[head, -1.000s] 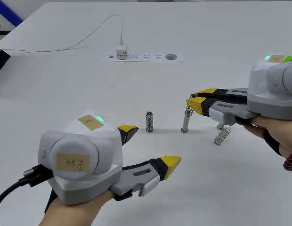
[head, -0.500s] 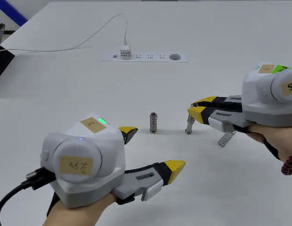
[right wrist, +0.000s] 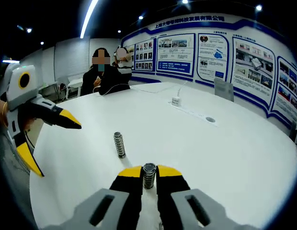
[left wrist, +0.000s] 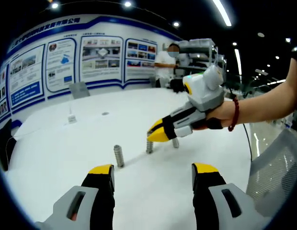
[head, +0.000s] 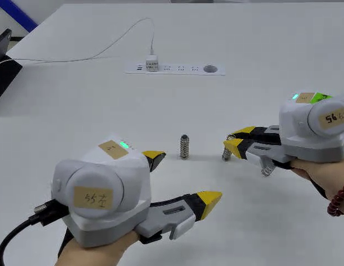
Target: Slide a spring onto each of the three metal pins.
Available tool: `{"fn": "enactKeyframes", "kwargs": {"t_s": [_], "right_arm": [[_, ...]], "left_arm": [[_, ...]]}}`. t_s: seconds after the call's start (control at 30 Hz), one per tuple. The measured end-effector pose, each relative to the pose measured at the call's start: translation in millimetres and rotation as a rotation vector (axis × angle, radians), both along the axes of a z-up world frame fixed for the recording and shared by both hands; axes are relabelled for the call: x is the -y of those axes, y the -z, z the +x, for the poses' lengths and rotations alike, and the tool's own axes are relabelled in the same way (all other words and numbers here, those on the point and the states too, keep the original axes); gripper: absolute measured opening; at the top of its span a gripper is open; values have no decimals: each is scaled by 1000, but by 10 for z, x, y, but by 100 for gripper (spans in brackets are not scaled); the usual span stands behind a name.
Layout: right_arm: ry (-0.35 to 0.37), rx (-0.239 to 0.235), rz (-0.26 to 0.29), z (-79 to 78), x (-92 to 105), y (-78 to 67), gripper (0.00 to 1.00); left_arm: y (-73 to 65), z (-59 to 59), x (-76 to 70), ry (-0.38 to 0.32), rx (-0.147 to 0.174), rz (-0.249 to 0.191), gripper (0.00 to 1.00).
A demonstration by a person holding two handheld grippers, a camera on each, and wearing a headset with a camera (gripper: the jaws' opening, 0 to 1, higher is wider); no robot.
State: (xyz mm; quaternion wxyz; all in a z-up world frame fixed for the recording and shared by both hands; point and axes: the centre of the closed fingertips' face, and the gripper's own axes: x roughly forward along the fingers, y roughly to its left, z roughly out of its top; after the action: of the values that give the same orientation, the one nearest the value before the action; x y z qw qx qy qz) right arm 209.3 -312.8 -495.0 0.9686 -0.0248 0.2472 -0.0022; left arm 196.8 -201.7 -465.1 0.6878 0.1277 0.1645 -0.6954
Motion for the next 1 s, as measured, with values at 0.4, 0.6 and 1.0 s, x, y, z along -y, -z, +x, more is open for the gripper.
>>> {"fn": "enactKeyframes", "kwargs": {"t_s": [0.4, 0.6, 1.0], "right_arm": [[13, -6, -2, -26, 2, -2, 20], [35, 32, 10, -119, 10, -197, 27], [121, 52, 64, -429, 71, -401, 48]], "left_arm": [[-9, 8, -1, -2, 11, 1, 66], [-22, -37, 37, 4, 18, -5, 66], [-12, -219, 232, 42, 36, -15, 68]]}}
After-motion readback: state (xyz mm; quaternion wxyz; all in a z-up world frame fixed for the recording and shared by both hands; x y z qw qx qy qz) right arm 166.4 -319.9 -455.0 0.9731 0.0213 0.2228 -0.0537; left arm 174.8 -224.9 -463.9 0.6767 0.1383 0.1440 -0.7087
